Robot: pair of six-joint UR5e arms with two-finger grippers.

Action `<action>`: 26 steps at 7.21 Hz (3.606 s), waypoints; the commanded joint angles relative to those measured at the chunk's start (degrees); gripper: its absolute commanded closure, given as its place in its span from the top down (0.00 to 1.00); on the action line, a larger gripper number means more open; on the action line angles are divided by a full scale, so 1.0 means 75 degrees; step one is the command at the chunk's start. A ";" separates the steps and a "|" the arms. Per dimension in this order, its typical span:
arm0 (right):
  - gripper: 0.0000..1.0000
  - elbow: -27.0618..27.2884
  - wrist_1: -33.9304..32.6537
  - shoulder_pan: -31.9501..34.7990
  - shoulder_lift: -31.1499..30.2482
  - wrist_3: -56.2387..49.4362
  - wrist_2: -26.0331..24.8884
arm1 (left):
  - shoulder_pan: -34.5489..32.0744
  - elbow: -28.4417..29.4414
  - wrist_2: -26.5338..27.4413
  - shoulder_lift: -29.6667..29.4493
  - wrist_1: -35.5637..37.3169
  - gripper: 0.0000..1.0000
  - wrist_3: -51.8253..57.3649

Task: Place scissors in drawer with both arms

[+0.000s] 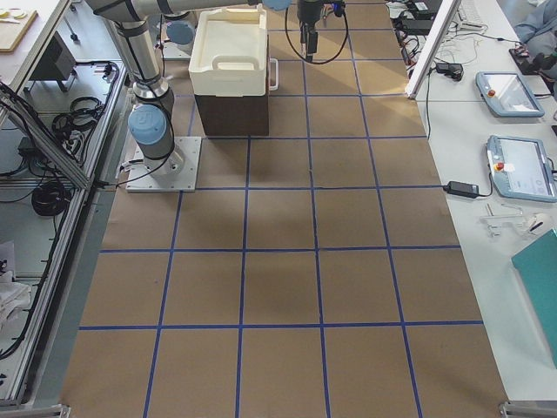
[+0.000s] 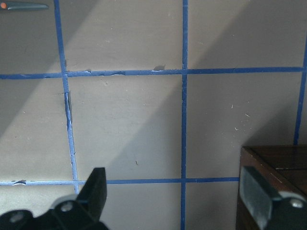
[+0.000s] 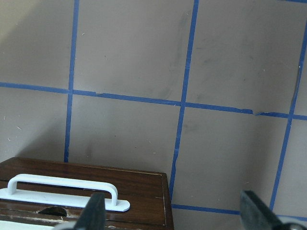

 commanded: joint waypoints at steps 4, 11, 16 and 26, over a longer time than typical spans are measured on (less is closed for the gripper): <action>1.00 0.0231 0.0269 0.0429 0.0289 -0.0778 -0.0037 | 0.1212 0.0035 -0.0024 -0.0354 0.0202 1.00 0.2629; 1.00 0.0231 0.0042 0.1433 0.1553 -0.6585 0.0491 | 0.2589 -0.0012 0.0831 -0.1899 0.2052 1.00 1.0041; 1.00 0.0289 0.0030 0.1682 0.2012 -0.9510 0.0608 | 0.2871 0.0012 -0.0010 -0.3423 0.3995 1.00 1.3321; 1.00 0.0688 -0.0275 0.1894 0.2399 -1.0418 0.0561 | 0.3352 0.0832 -0.0564 -0.5405 0.5324 1.00 1.5473</action>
